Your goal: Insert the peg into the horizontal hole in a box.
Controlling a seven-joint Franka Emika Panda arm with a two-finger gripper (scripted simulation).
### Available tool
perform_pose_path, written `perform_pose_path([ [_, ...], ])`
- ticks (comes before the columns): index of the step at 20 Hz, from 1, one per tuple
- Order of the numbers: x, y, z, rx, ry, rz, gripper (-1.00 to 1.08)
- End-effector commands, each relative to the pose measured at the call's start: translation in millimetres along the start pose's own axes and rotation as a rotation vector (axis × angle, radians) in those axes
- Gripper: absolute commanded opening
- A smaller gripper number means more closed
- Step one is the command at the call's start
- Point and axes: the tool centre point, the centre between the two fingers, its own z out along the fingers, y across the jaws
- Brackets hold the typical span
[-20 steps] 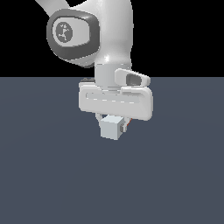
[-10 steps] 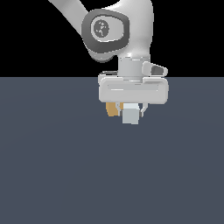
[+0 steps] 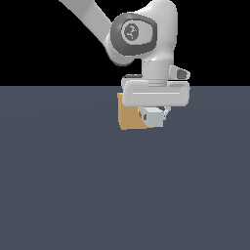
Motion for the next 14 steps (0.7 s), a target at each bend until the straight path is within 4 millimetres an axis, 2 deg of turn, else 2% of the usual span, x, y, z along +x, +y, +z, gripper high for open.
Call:
perform_pose_path([
  [1,8.1,6.0,-4.6,-0.004,0.0,-0.033,-1.0],
  [6,17.0,10.3,-6.8,-0.004,0.0,-0.066,-1.0],
  [14,17.7,11.2,-8.6,-0.006,0.0,-0.072,-1.0],
])
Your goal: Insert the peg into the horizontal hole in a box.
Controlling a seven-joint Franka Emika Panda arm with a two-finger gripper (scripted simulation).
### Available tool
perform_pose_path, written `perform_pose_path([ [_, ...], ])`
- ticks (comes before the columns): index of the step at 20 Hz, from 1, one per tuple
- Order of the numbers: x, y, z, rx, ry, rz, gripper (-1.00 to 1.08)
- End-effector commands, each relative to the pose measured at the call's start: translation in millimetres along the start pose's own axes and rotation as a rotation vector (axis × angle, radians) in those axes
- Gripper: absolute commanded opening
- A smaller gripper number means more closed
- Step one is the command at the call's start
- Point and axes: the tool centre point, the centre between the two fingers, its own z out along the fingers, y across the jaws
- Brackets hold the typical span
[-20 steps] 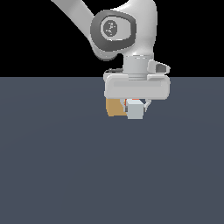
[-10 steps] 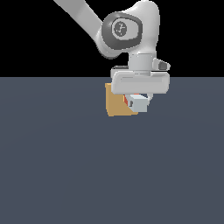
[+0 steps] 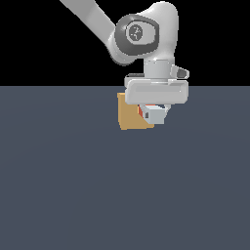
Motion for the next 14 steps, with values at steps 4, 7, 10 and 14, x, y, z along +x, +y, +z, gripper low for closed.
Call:
perform_pose_path([
  [4,0,3,-6,-0.01,0.0,-0.003,-1.0],
  [7,2,2,-3,-0.005,0.0,-0.003,-1.0],
  [10,12,1,-4,-0.006,0.0,-0.003,-1.0],
  [14,39,1,-5,-0.007,0.0,-0.003,-1.0],
])
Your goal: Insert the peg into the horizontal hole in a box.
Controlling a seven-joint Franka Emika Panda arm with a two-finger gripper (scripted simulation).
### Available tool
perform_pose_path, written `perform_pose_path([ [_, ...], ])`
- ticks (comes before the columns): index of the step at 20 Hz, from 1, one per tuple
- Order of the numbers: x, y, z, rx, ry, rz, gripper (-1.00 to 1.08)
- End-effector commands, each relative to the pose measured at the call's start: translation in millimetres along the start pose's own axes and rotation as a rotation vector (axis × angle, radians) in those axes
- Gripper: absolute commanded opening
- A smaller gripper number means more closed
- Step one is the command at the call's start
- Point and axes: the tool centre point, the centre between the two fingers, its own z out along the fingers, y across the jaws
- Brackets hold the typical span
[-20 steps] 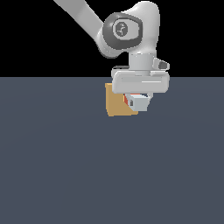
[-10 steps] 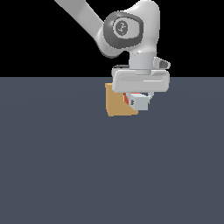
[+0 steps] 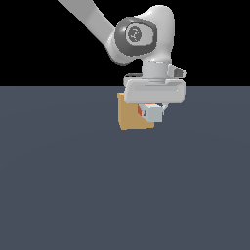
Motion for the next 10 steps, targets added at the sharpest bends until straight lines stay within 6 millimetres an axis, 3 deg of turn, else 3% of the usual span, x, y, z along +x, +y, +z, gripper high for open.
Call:
perform_pose_path([
  [1,30,0,-3,-0.005,0.006,-0.013,-1.0],
  [6,62,0,-4,-0.007,0.006,-0.013,-1.0],
  [10,69,1,-5,-0.007,0.006,-0.013,-1.0],
])
